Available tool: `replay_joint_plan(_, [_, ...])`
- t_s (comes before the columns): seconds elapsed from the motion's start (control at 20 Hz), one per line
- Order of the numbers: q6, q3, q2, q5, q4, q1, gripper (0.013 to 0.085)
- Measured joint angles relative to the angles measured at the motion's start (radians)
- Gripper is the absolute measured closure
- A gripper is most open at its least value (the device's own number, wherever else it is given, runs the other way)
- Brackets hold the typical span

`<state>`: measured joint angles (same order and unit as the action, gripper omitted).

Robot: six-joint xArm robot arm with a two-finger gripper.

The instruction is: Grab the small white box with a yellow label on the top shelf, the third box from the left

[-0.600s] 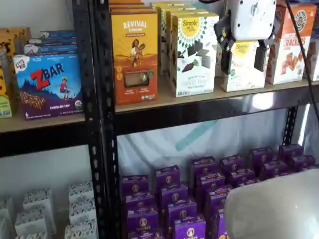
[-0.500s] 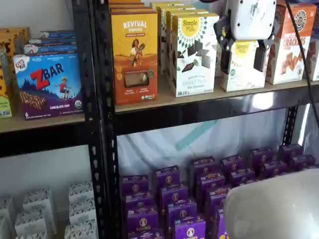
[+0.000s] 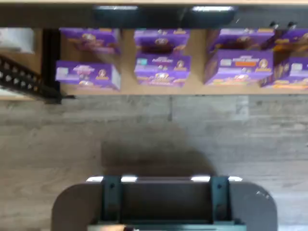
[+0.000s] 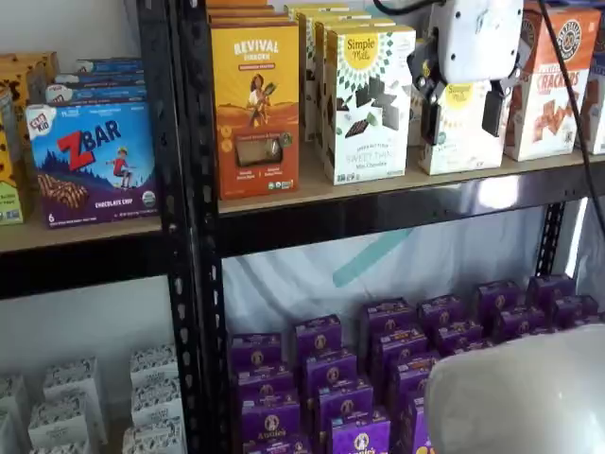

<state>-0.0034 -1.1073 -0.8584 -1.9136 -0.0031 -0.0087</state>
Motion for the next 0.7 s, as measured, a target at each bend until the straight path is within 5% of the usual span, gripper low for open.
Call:
replay_joint_plan(0.3, [-0.081,0.030,0.036,0.133,-0.042,-0.077,0.0130])
replay_joint_plan(0.7, [-0.219,-0.039,0.196,0.312,-0.027,-0.229,0.0130])
